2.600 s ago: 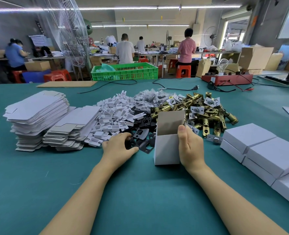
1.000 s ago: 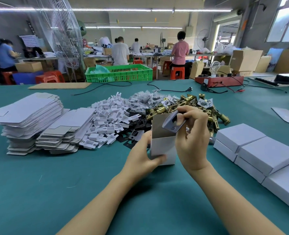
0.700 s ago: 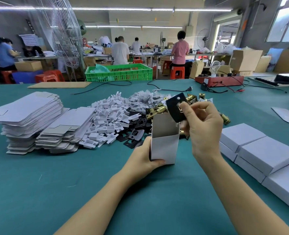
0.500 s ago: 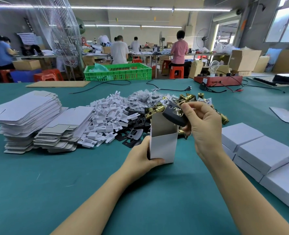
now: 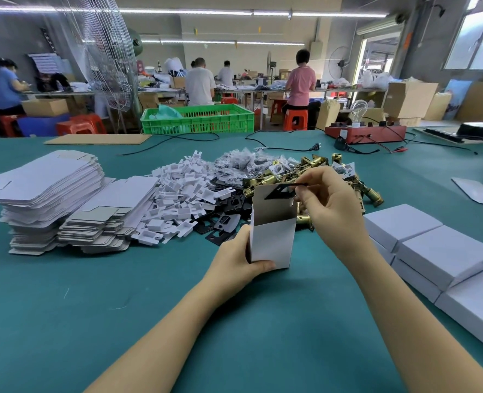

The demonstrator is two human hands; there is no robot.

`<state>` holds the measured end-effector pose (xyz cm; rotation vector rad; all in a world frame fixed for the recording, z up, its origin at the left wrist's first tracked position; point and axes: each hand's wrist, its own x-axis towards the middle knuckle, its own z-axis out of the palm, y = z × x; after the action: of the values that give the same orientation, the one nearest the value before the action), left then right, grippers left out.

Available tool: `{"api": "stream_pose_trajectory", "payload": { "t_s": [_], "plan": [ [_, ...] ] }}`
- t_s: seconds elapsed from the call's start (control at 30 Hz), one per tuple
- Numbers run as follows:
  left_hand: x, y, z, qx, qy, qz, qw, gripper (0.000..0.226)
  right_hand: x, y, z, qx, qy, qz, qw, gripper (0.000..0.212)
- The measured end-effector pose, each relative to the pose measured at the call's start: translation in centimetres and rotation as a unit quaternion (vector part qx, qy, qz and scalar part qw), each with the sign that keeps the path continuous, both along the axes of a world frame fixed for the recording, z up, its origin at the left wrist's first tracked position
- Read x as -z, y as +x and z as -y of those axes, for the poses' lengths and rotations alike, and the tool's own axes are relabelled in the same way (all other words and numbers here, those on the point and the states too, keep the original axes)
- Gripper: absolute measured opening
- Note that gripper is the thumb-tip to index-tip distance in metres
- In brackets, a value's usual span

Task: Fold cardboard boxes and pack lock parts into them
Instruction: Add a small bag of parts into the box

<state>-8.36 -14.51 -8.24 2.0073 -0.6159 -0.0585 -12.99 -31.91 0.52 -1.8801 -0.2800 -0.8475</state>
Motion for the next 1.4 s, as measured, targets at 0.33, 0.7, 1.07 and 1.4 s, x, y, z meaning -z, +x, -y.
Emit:
{"api": "stream_pose_trajectory", "payload": {
  "t_s": [0.33, 0.7, 1.07, 1.4],
  "plan": [
    [0.18, 0.29, 0.05, 0.0, 0.0, -0.005, 1.0, 0.058, 0.39, -0.29, -0.77, 0.023, -0.18, 0.024, 0.983, 0.011],
    [0.0, 0.06, 0.1, 0.009, -0.01, -0.018, 1.0, 0.063, 0.1, -0.59, -0.46, -0.038, -0.104, -0.063, 0.992, 0.017],
    [-0.08, -0.01, 0.07, 0.01, -0.014, -0.019, 1.0, 0.065, 0.03, -0.68, -0.68, 0.016, -0.128, 0.018, 0.991, 0.013],
    [-0.2, -0.02, 0.07, 0.004, -0.007, -0.024, 1.0, 0.066, -0.19, -0.64, -0.71, 0.046, -0.182, 0.066, 0.98, 0.018]
  ]
}}
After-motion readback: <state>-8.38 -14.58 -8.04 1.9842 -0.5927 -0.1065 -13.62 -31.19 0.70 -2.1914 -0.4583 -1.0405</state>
